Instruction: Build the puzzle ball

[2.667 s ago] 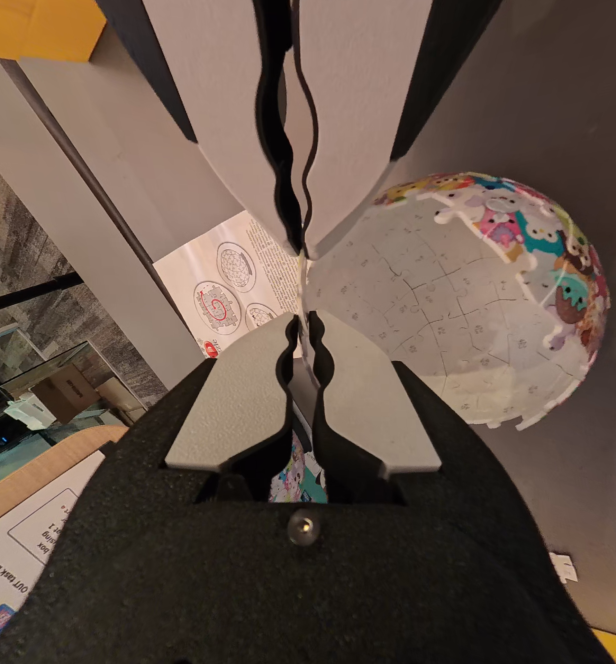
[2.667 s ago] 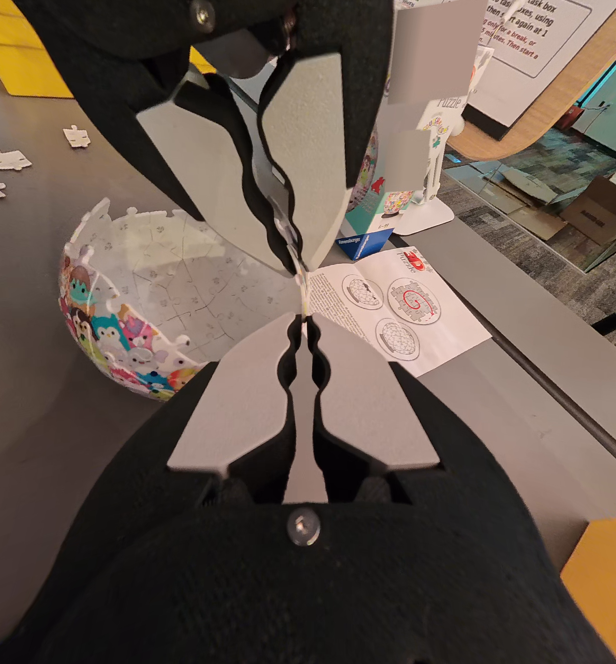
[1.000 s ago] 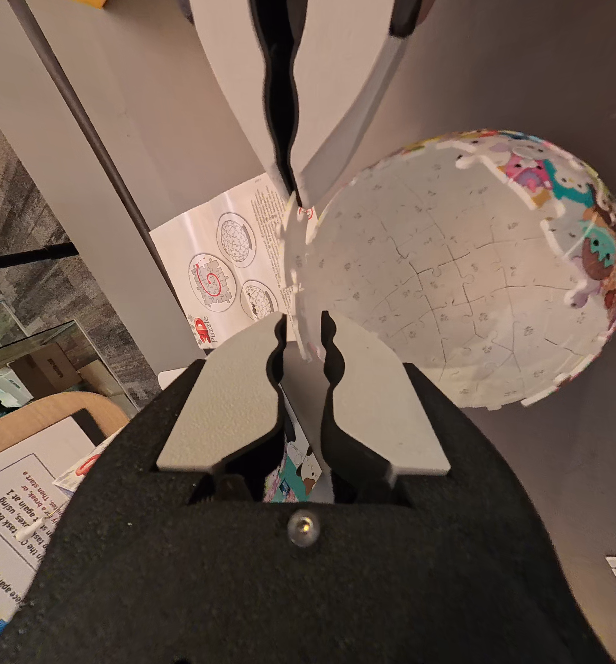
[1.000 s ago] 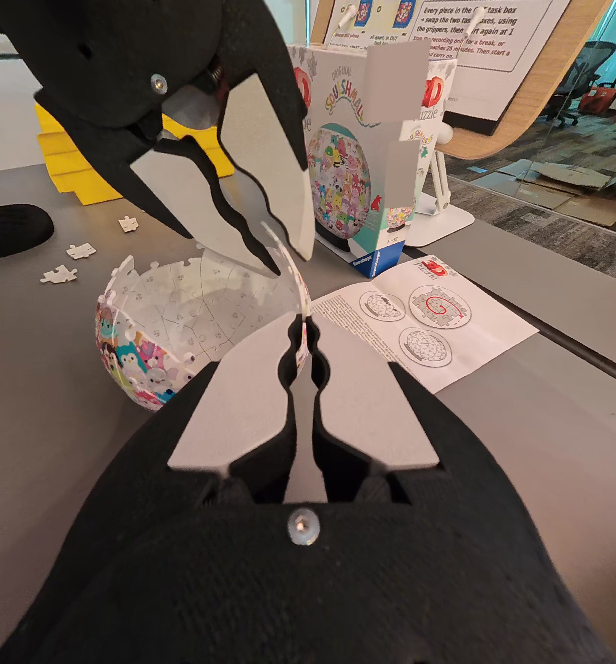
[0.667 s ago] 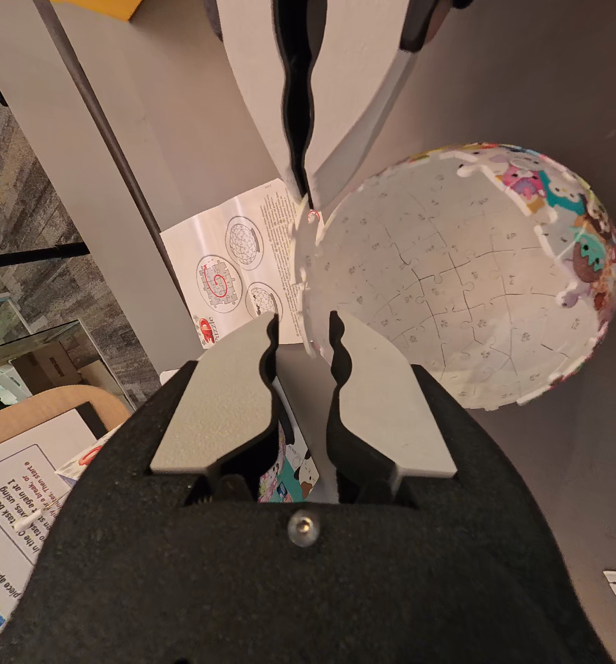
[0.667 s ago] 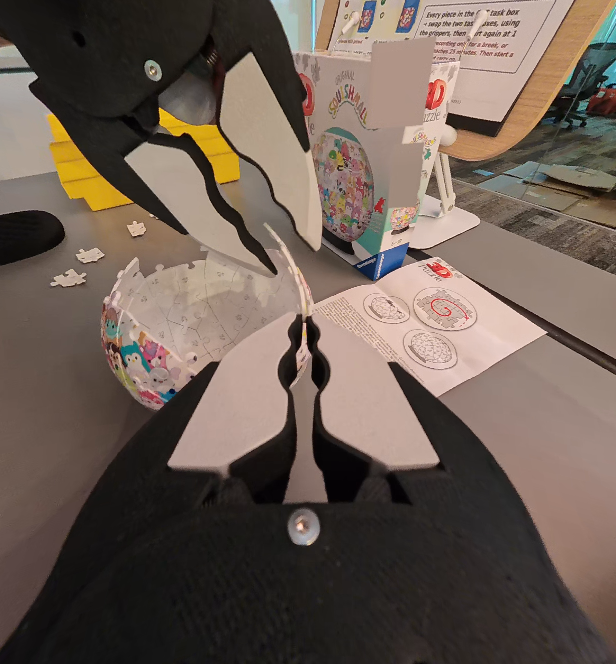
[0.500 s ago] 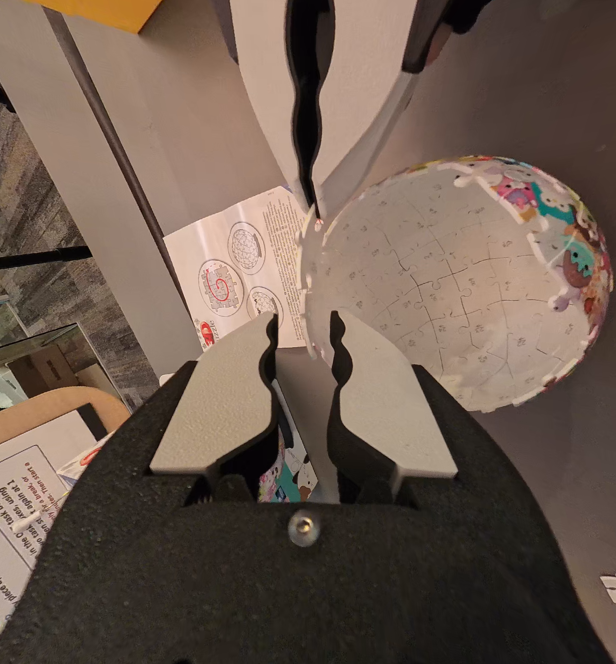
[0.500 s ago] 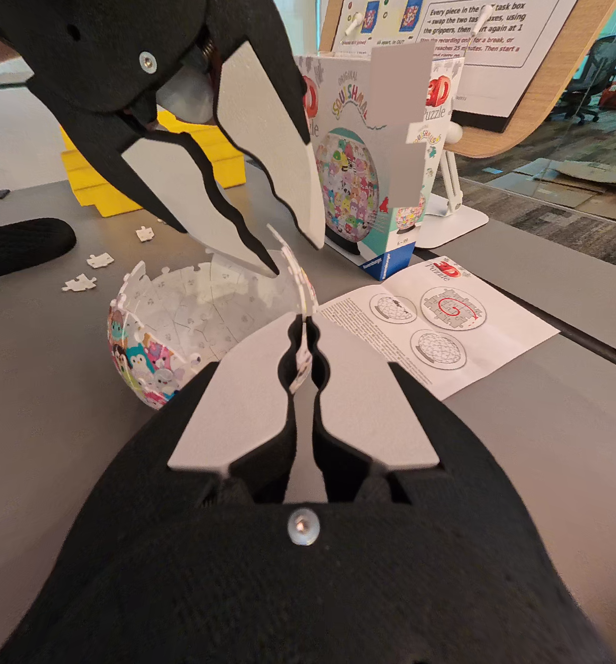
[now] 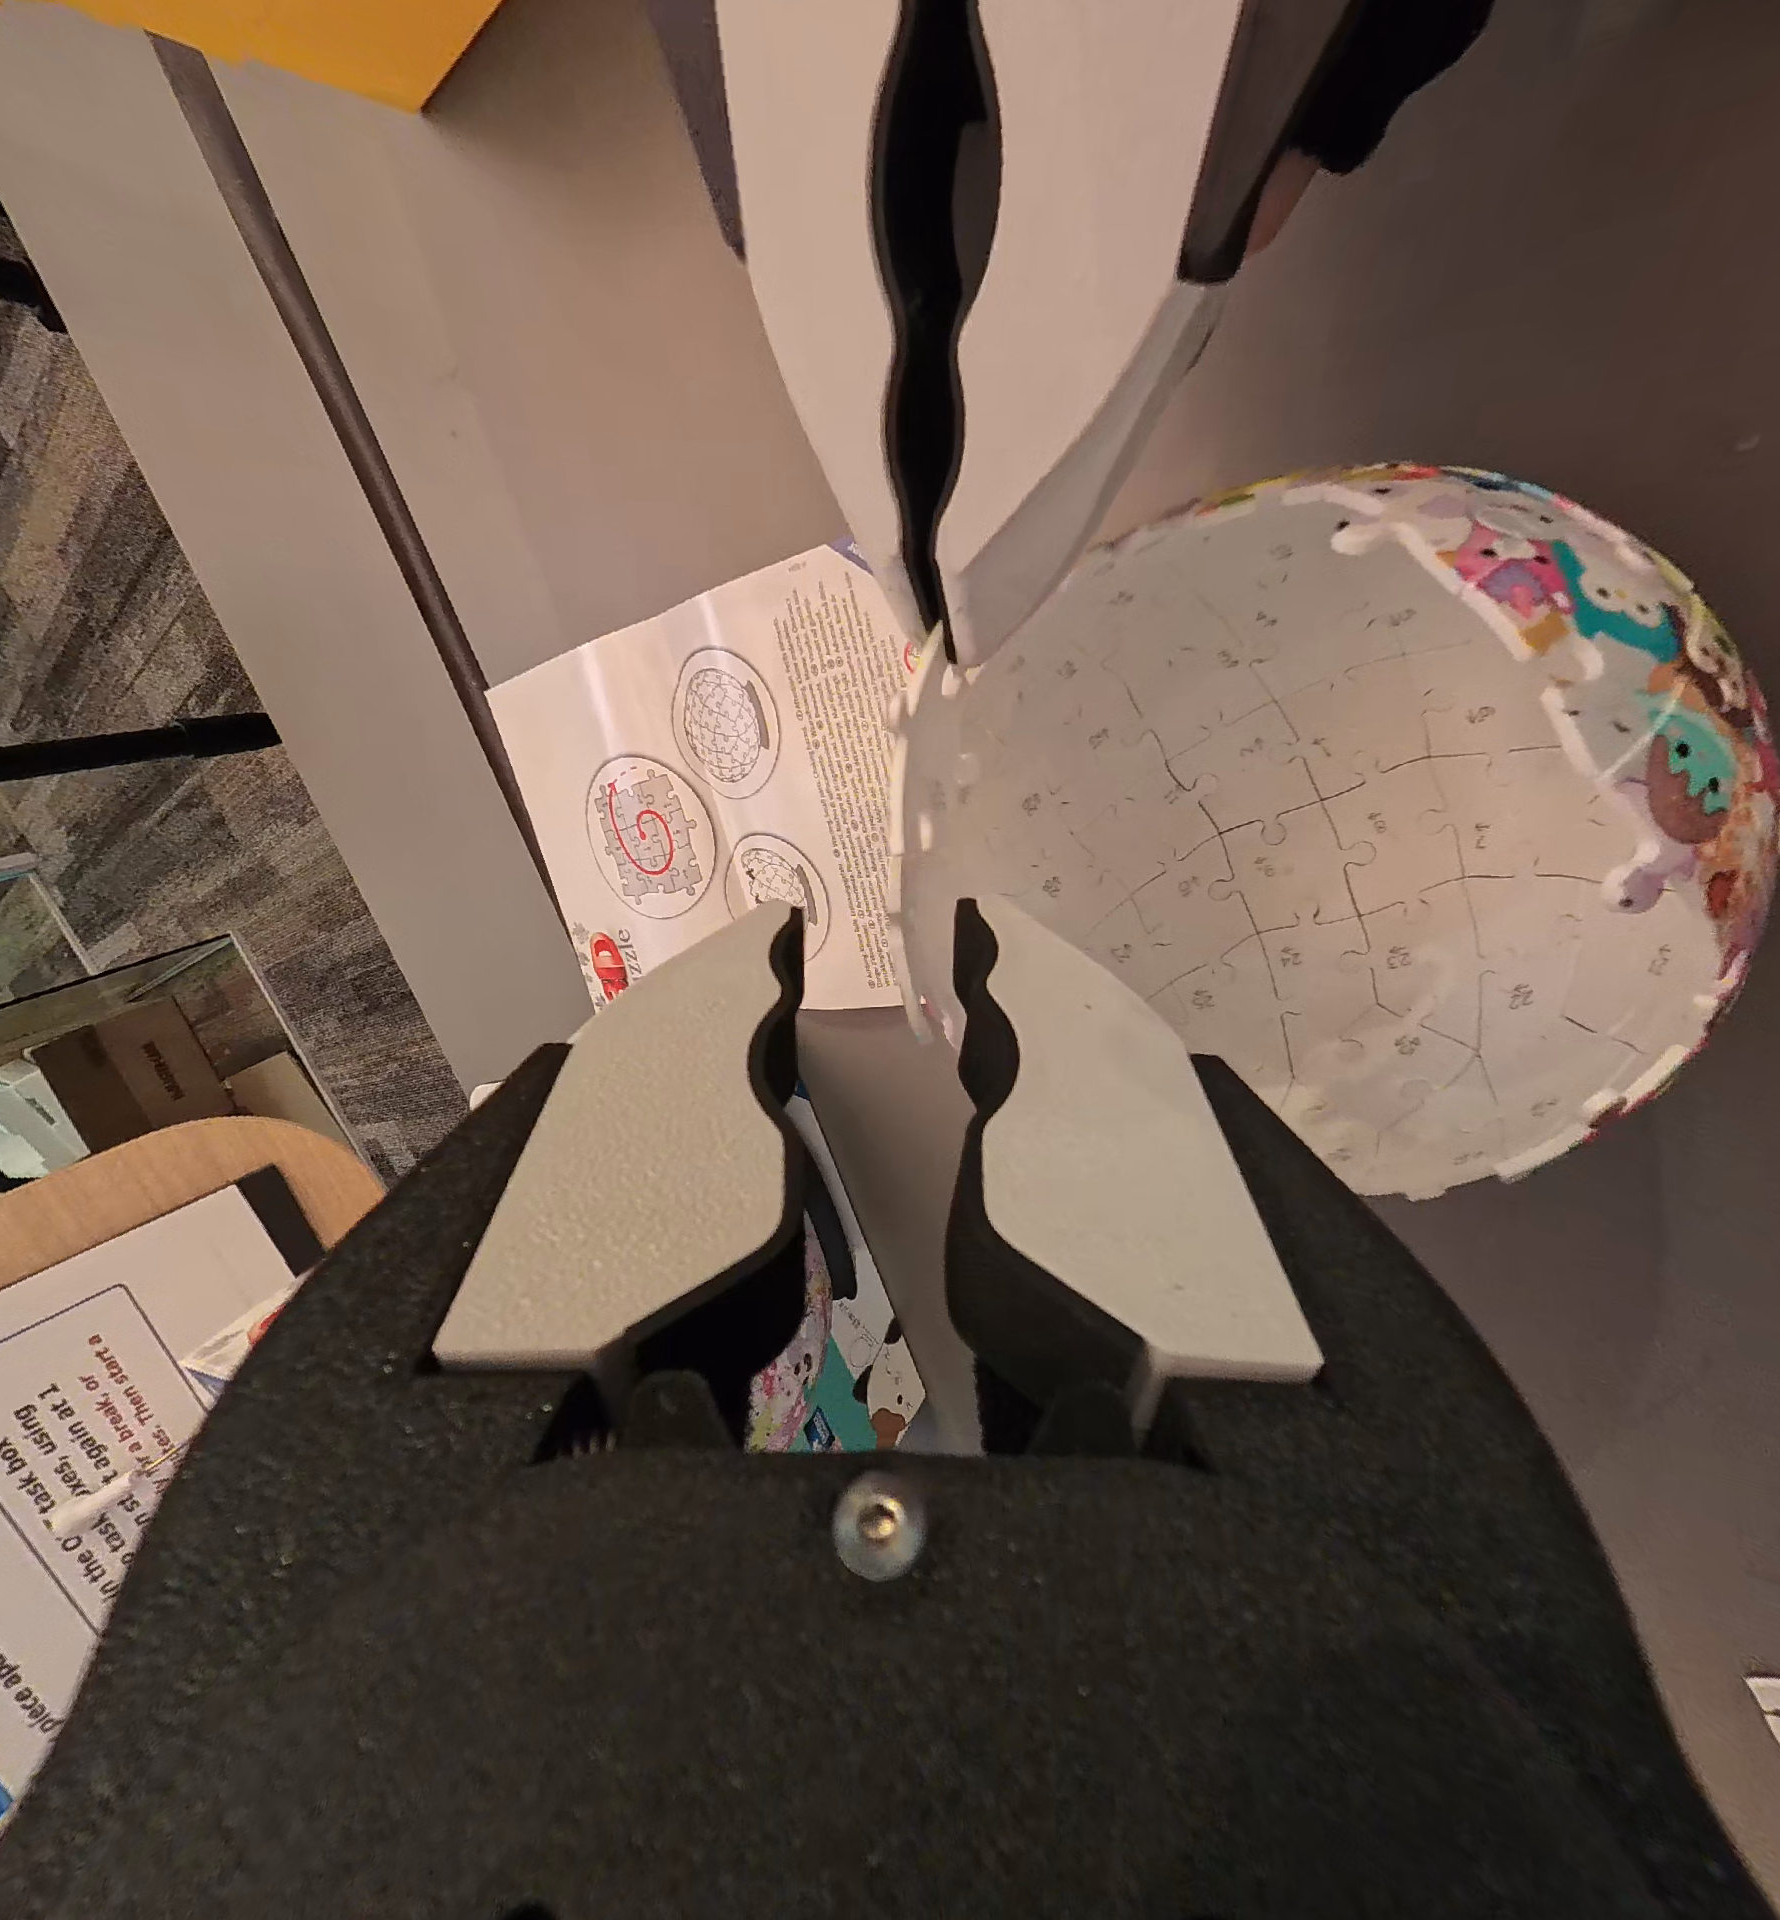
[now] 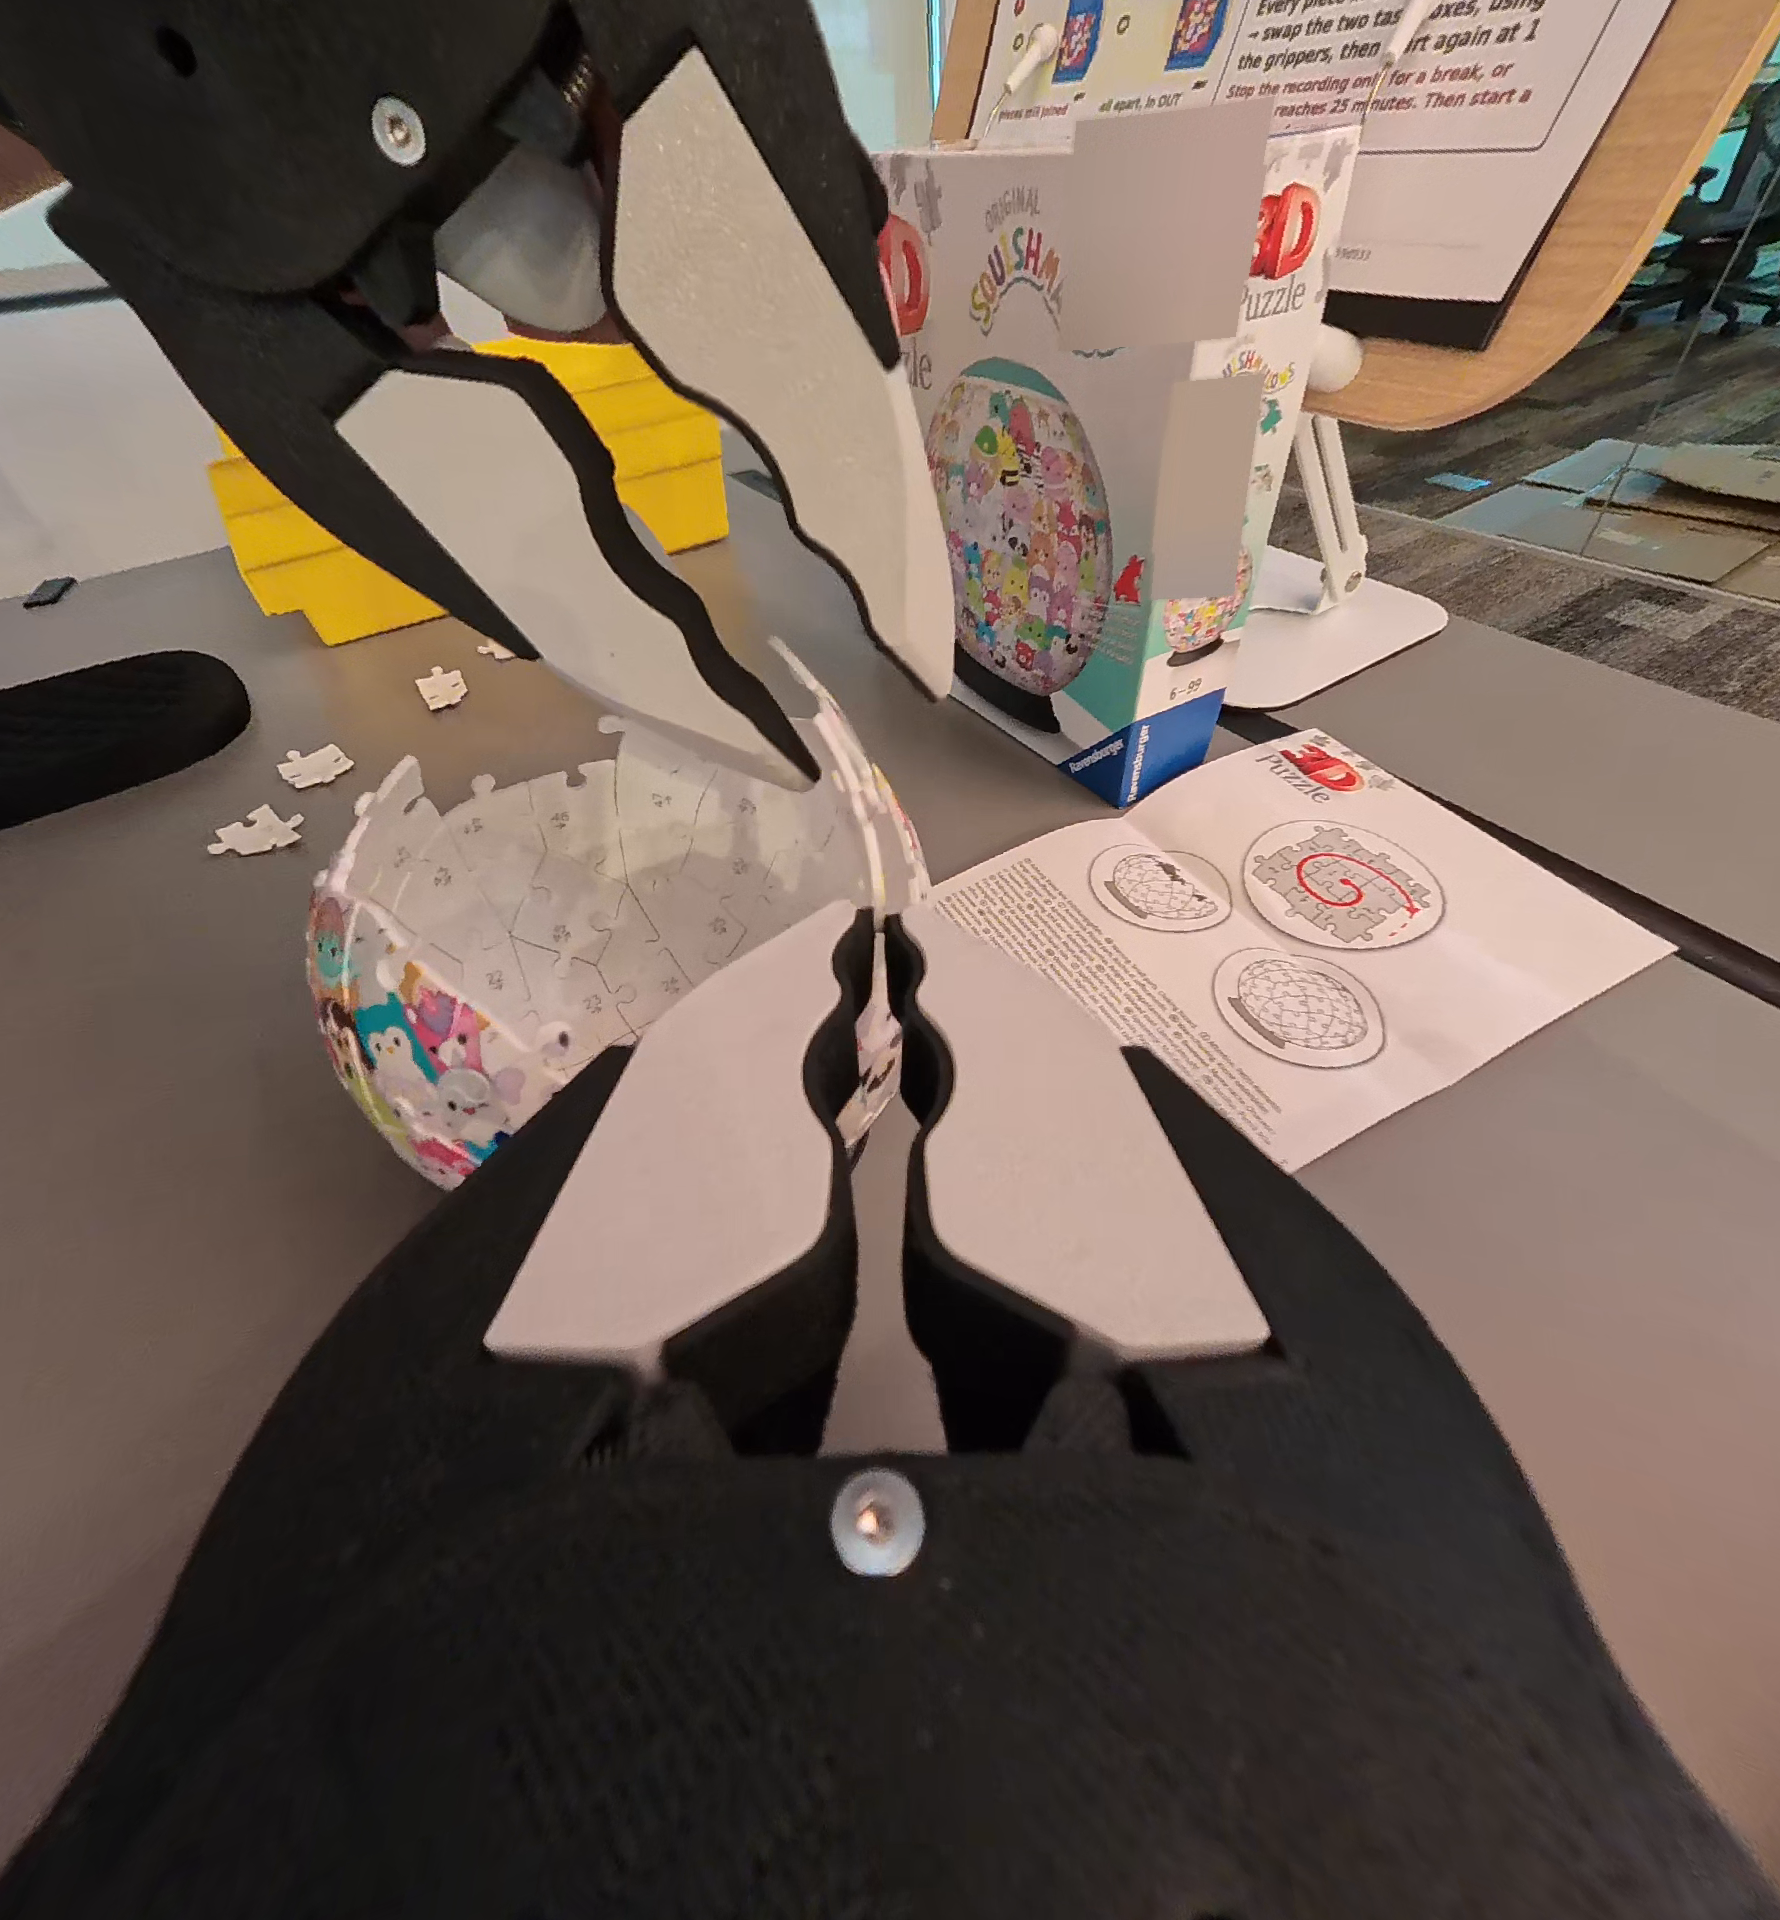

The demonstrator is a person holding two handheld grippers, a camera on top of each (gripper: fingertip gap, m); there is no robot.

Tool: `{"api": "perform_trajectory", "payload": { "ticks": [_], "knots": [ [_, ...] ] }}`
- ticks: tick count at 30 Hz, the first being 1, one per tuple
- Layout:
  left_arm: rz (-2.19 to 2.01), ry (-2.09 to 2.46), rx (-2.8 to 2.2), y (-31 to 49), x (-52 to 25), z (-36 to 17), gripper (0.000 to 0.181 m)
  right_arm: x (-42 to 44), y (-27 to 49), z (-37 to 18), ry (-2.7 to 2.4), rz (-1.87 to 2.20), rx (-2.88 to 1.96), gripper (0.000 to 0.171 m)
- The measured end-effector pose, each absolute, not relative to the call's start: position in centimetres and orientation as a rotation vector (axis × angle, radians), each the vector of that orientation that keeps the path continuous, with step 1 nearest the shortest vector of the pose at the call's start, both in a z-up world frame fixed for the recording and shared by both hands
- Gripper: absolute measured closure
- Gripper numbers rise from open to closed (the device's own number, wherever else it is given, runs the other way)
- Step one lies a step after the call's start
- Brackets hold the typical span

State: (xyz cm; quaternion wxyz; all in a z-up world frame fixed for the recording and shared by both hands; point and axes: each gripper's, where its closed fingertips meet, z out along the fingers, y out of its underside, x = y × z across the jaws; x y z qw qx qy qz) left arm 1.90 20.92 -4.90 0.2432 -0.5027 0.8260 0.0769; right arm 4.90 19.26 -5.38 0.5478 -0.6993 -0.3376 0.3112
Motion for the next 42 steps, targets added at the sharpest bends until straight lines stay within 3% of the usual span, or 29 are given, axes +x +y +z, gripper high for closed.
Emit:
{"api": "perform_trajectory", "payload": {
  "ticks": [32, 42],
  "knots": [
    [0.223, 2.283, -1.237, 20.4, 3.6, -5.7, 0.165, 4.9, 19.5, -5.3, -0.853, 0.556, -1.560, 0.168],
    [0.210, 2.237, -1.222, 20.3, 3.4, -4.7, 0.151, 4.5, 18.9, -4.8, -0.857, 0.604, -1.584, 0.168]
  ]
}}
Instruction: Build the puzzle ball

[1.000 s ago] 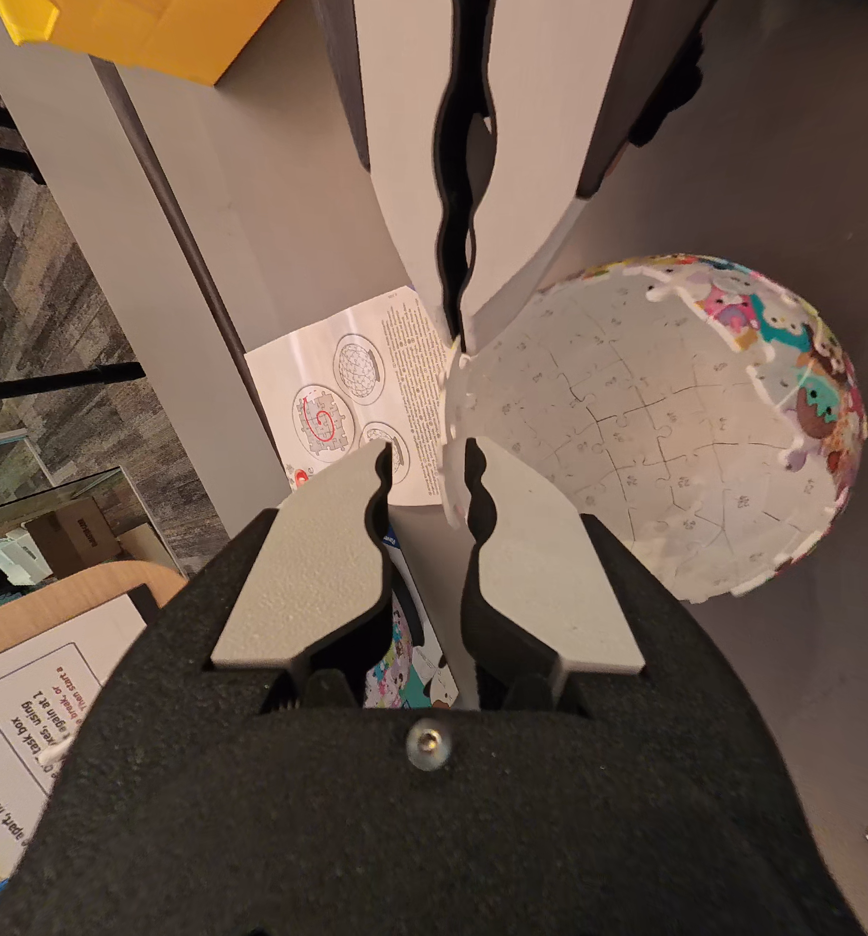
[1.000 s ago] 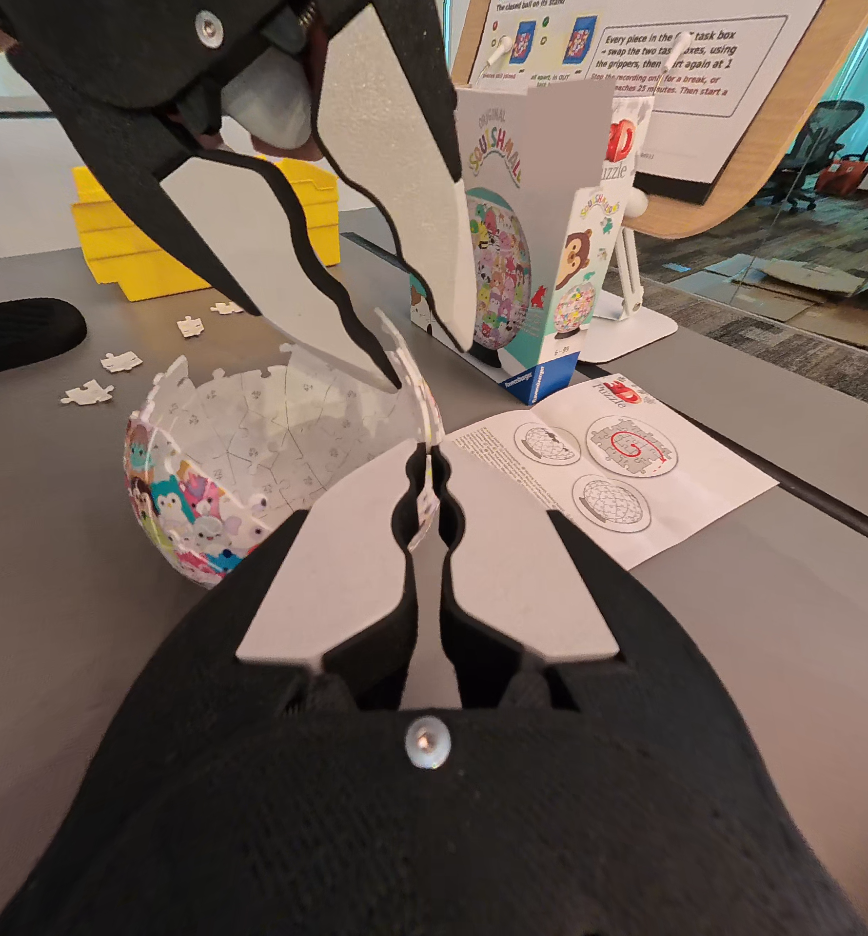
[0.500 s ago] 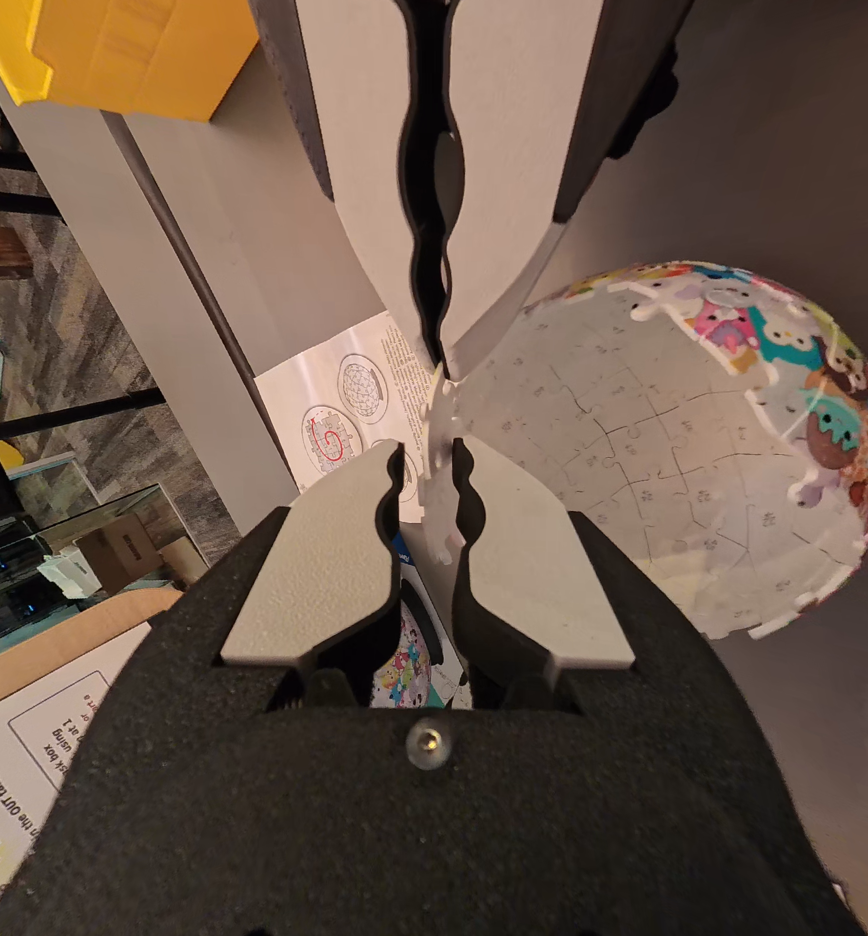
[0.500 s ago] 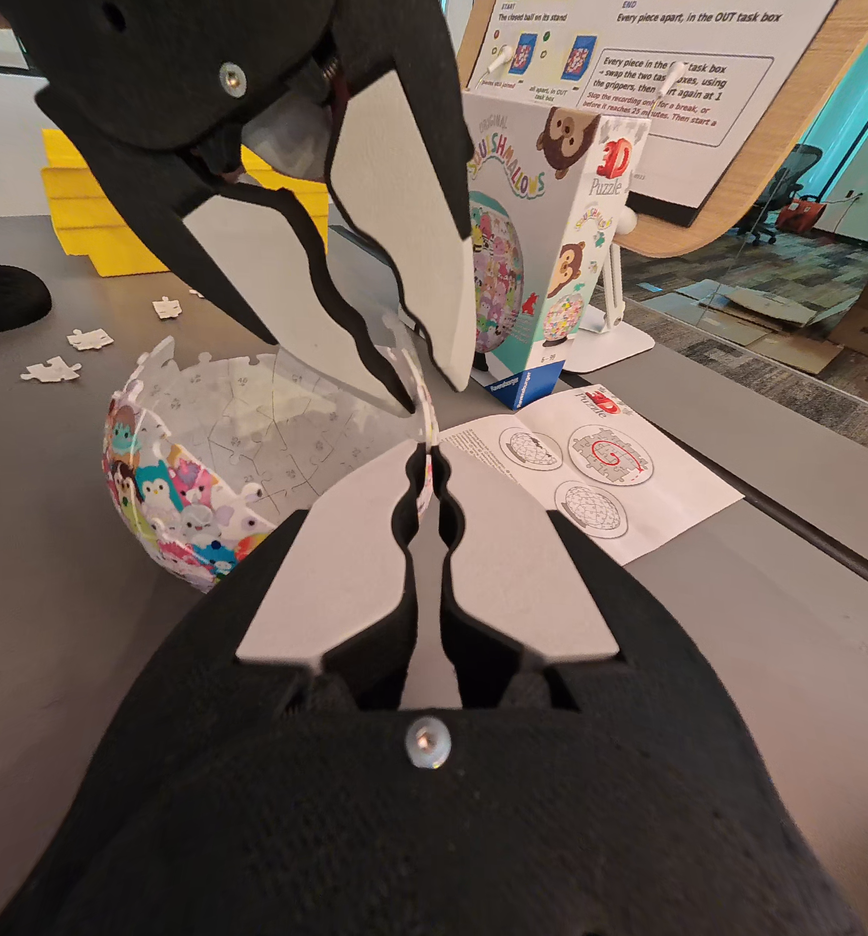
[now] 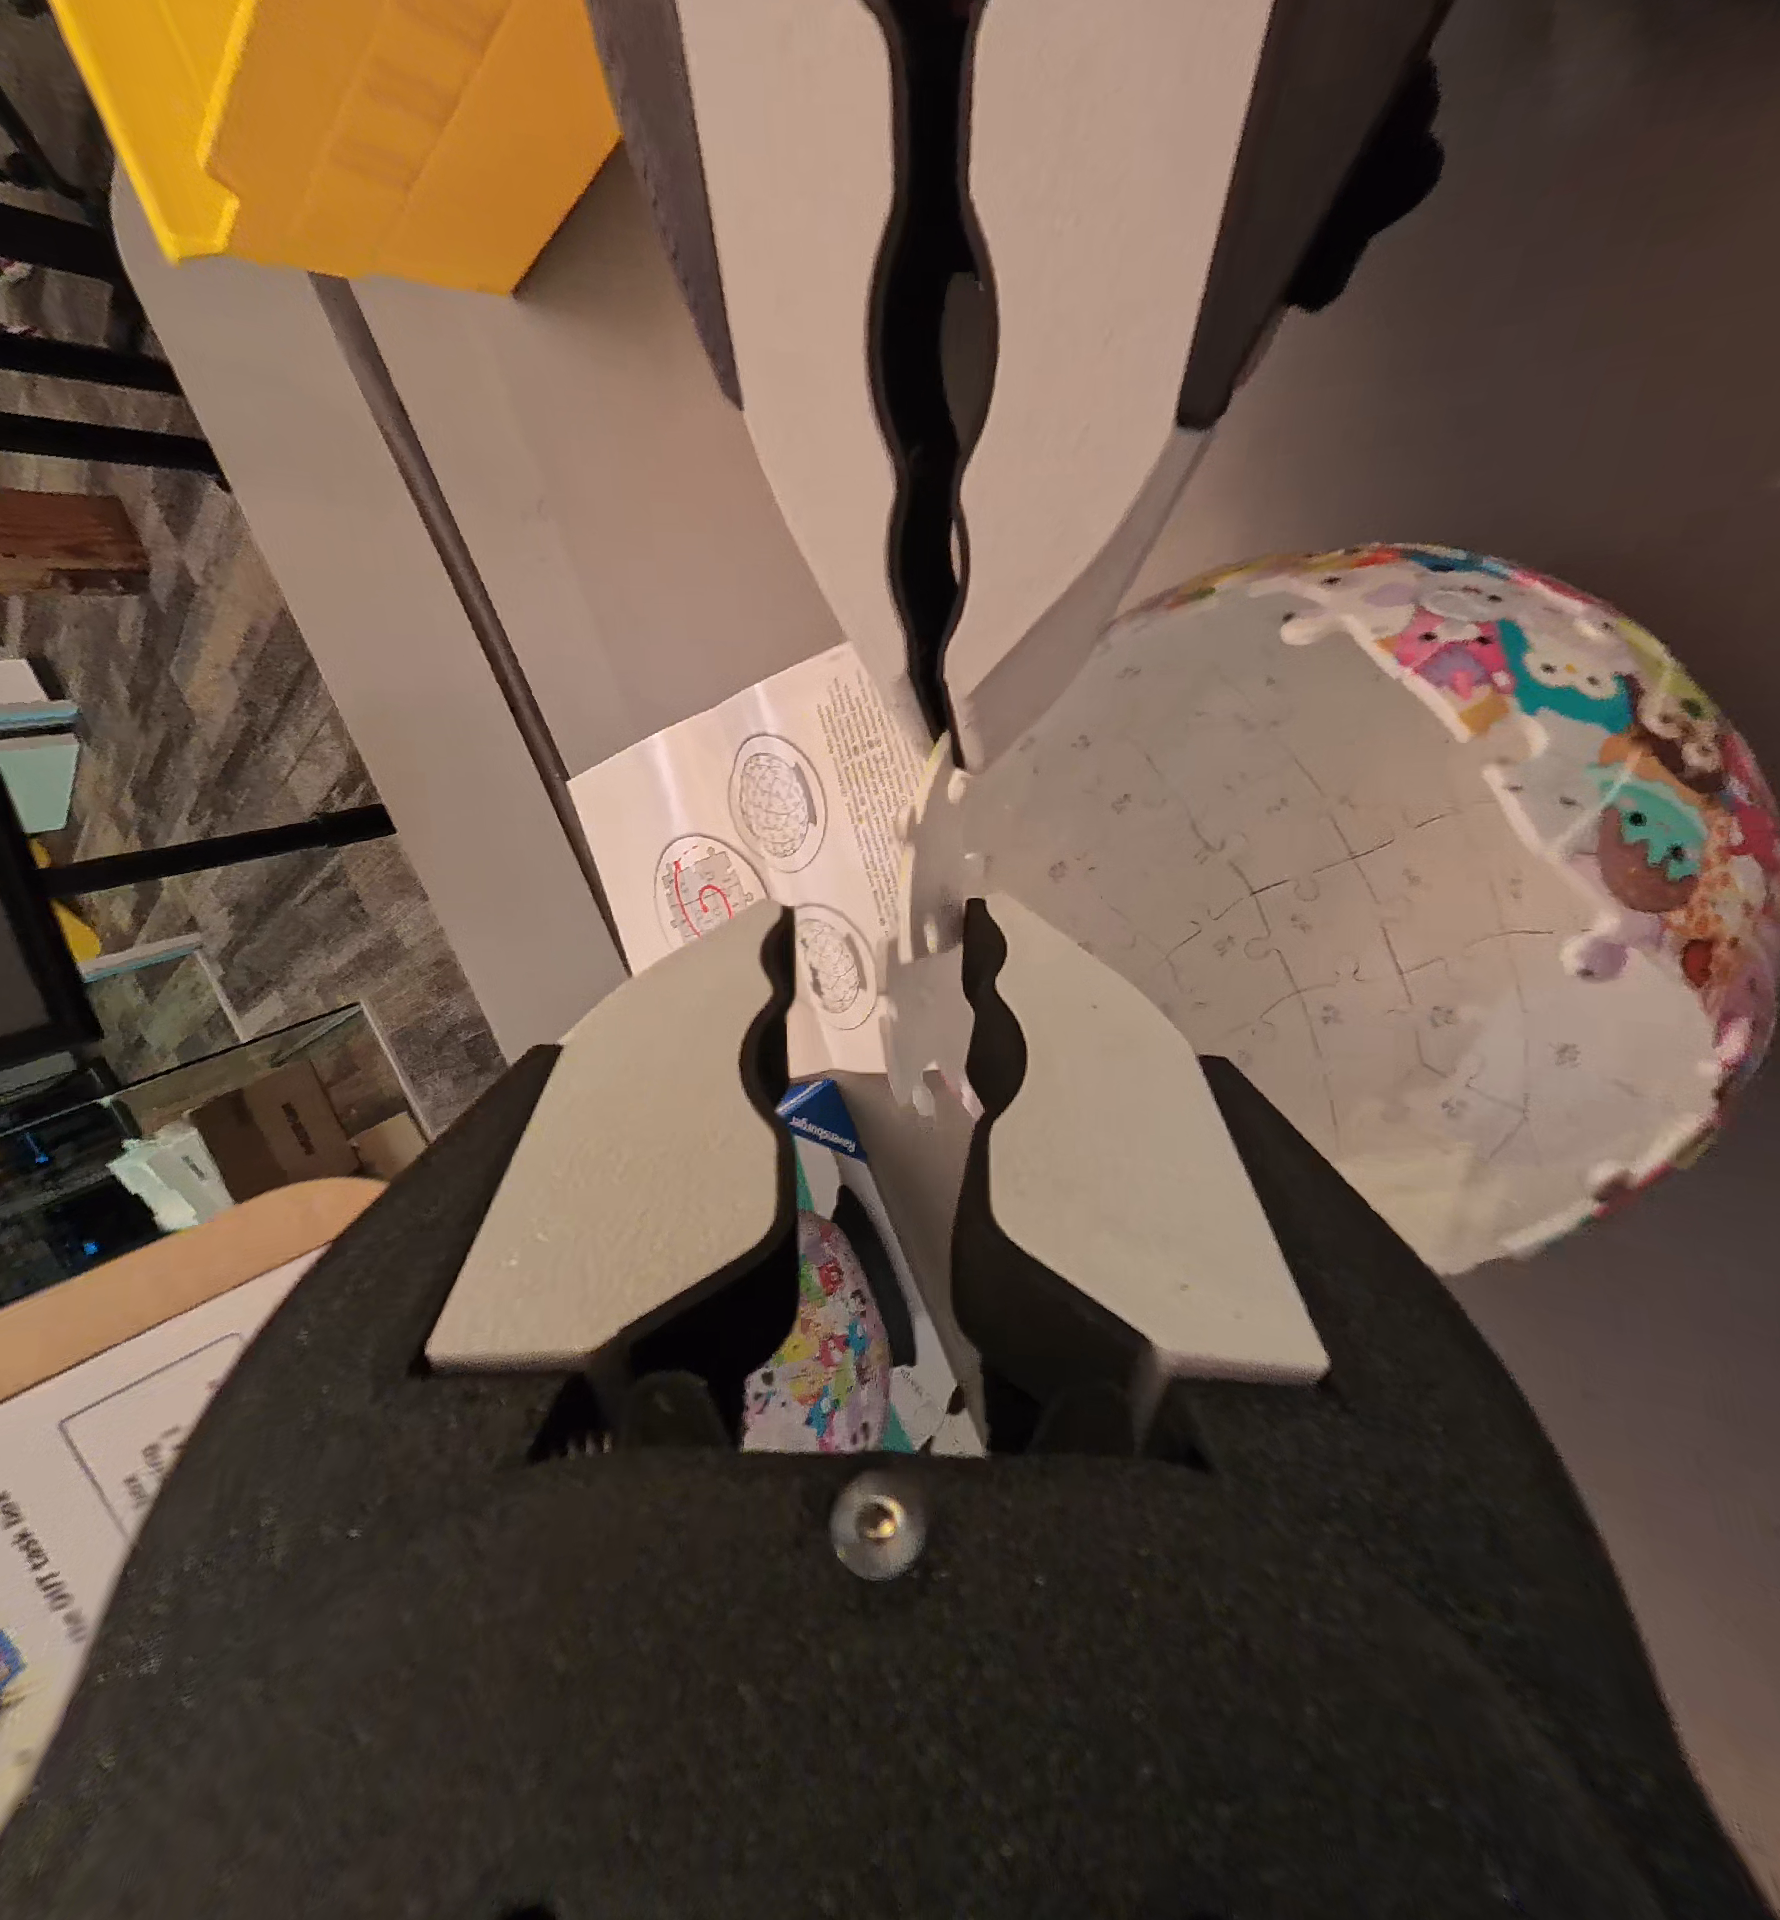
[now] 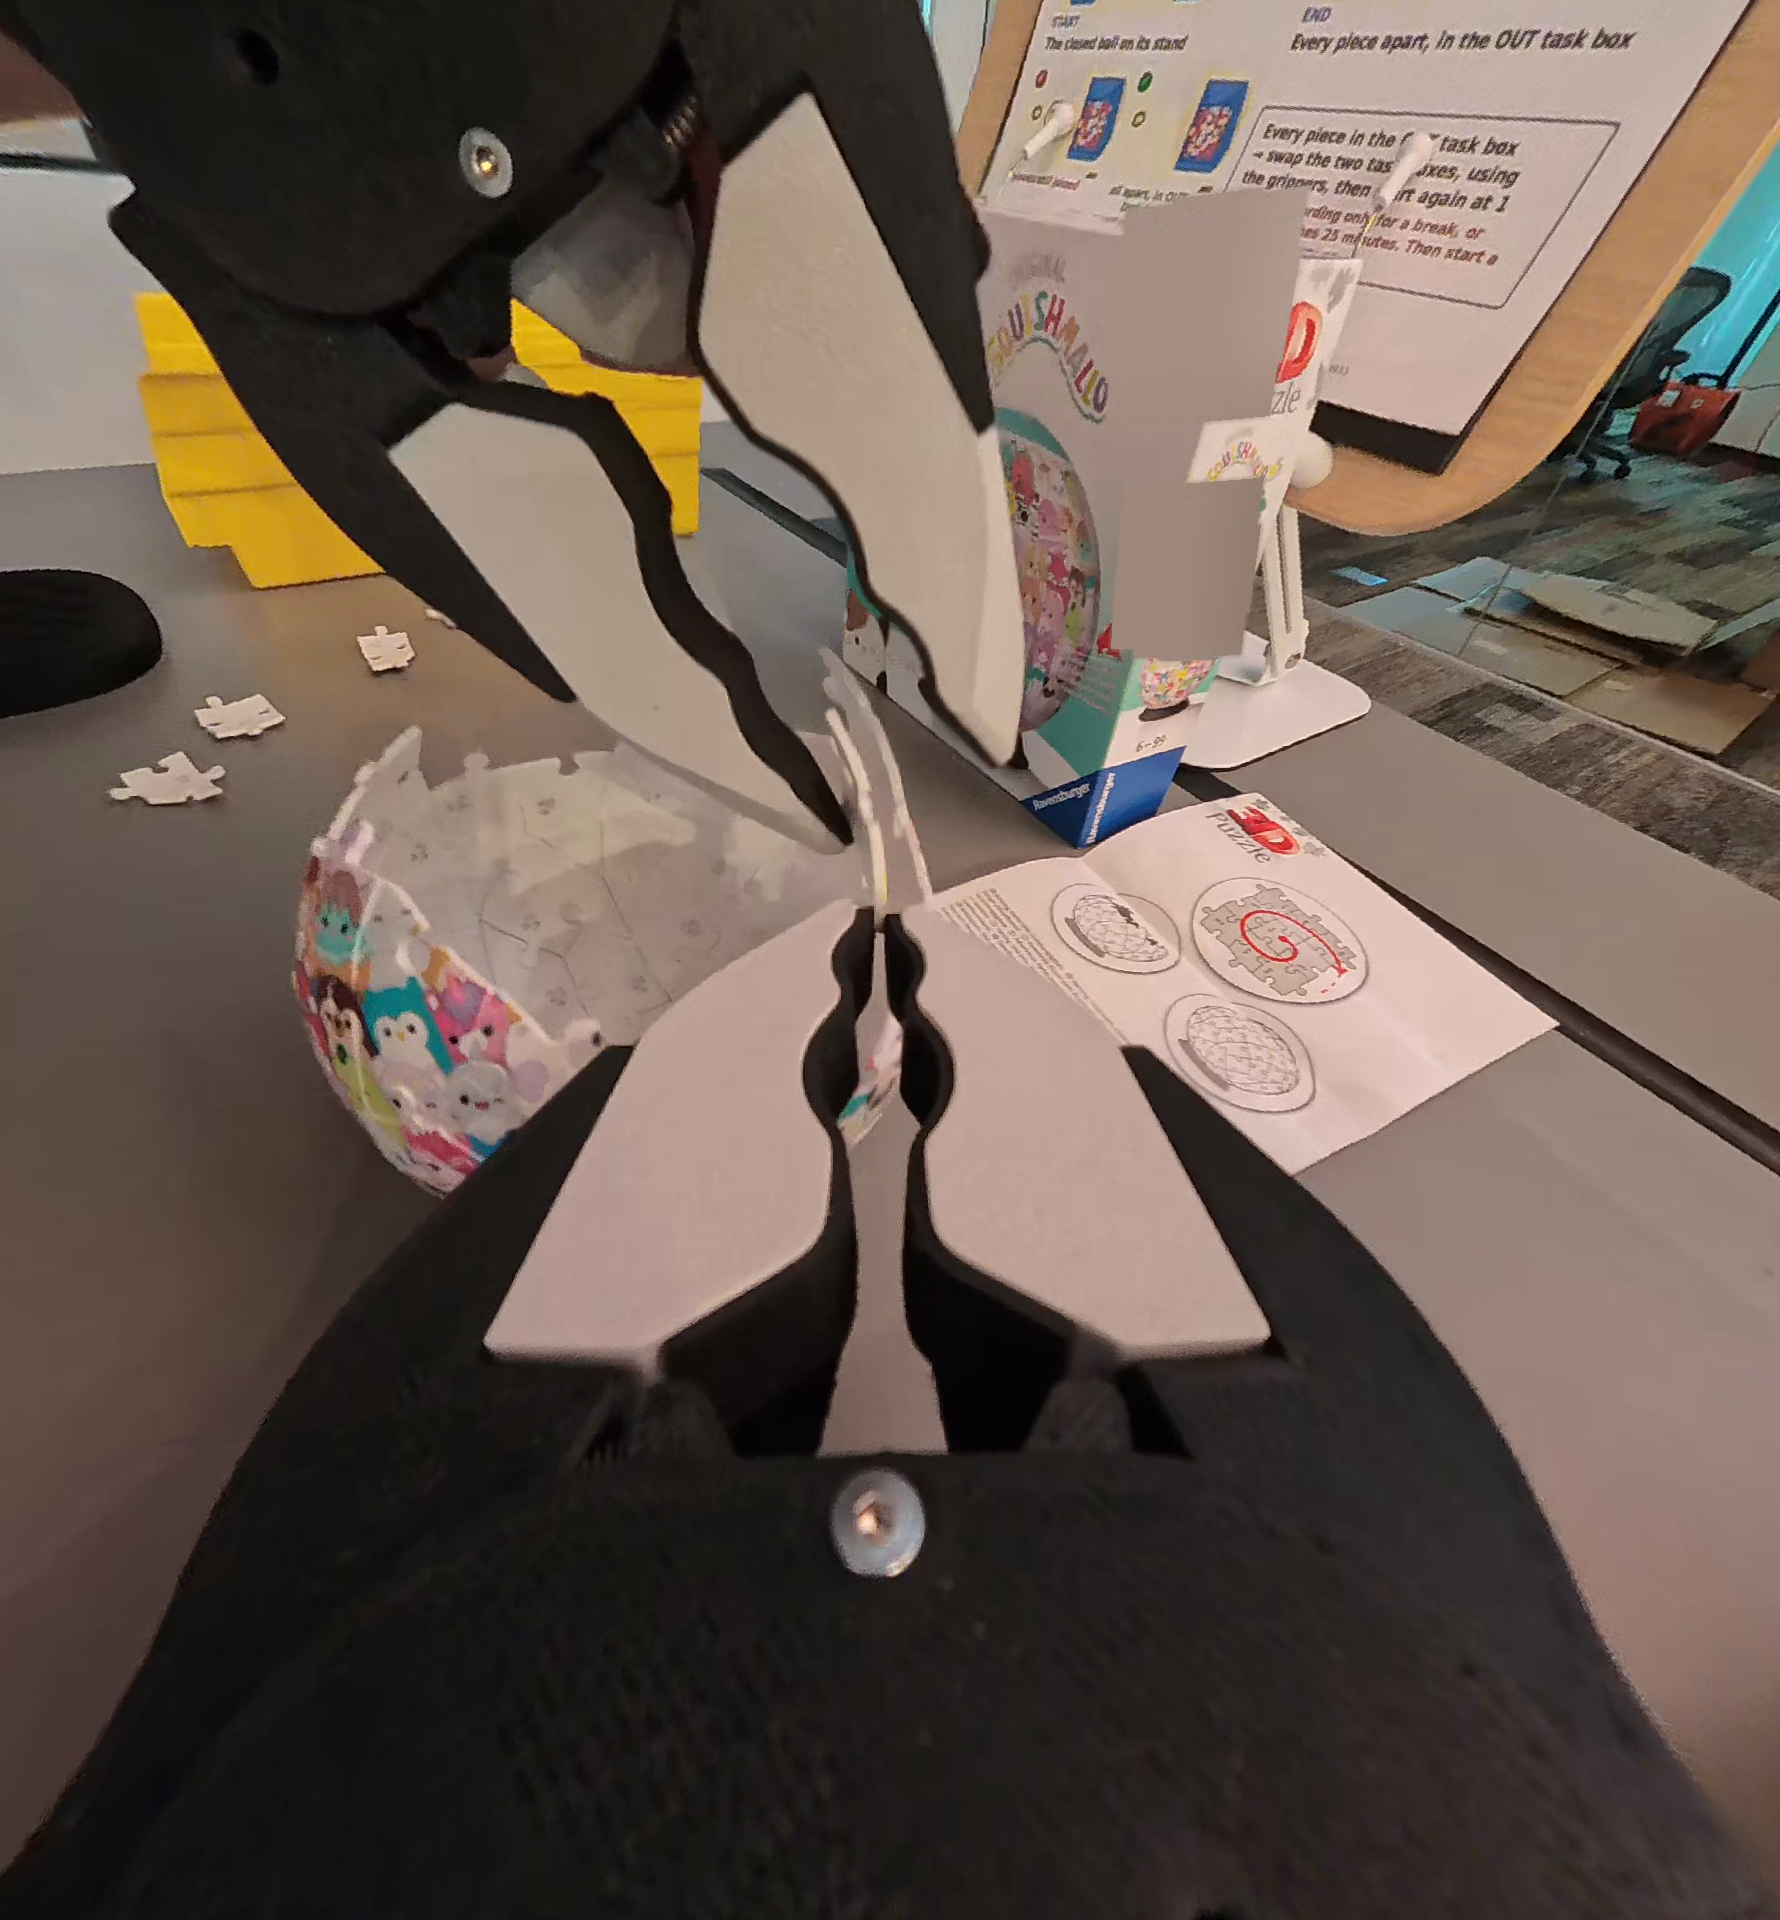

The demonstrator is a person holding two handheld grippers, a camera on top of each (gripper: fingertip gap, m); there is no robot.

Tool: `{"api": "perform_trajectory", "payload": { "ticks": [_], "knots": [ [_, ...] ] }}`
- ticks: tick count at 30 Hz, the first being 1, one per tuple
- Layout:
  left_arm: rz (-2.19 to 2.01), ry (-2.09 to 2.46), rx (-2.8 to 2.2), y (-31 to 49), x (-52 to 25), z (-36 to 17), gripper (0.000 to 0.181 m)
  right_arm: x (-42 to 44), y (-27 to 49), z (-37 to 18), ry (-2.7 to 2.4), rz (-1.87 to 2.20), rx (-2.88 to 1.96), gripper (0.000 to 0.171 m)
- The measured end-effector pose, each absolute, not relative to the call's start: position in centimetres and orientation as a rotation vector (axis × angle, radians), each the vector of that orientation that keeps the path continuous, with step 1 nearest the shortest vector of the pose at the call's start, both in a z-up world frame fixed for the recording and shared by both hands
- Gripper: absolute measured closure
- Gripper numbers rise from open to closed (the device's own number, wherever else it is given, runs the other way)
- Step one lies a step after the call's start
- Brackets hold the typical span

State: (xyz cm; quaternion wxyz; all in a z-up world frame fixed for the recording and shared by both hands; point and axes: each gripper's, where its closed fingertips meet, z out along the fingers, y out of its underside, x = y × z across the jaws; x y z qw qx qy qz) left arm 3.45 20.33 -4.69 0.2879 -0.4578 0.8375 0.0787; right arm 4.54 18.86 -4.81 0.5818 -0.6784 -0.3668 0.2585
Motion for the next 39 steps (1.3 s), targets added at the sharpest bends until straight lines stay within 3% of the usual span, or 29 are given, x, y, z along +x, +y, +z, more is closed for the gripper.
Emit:
{"api": "perform_trajectory", "payload": {
  "ticks": [6, 11, 15, 18, 23, 29, 39],
  "knots": [
    [-0.125, 1.997, -1.280, 18.3, 3.0, 0.7, 0.145, 4.8, 18.1, -3.6, -0.822, 0.665, -1.557, 0.168],
    [-0.450, 1.606, -1.349, 15.2, -1.9, 6.0, 0.145, 5.8, 18.6, -3.2, -0.759, 0.658, -1.582, 0.168],
    [-0.569, 1.439, -1.624, 12.1, -8.1, 0.8, 0.146, 6.4, 18.5, -2.3, -0.707, 0.686, -1.573, 0.168],
    [-0.762, 1.428, -1.907, 6.9, -11.2, -5.0, 0.166, 6.5, 18.2, -1.9, -0.707, 0.694, -1.572, 0.168],
    [-1.162, 1.247, -2.052, 1.4, -12.0, -8.3, 0.160, 6.3, 17.9, -2.1, -0.722, 0.727, -1.589, 0.168],
    [-0.860, 1.122, -1.955, 3.8, -12.8, -9.3, 0.153, 6.5, 17.8, -2.5, -0.743, 0.692, -1.593, 0.168],
    [-0.693, 0.987, -1.781, 7.6, -11.9, -2.7, 0.151, 7.1, 18.0, -2.2, -0.695, 0.752, -1.583, 0.168]
  ]
}}
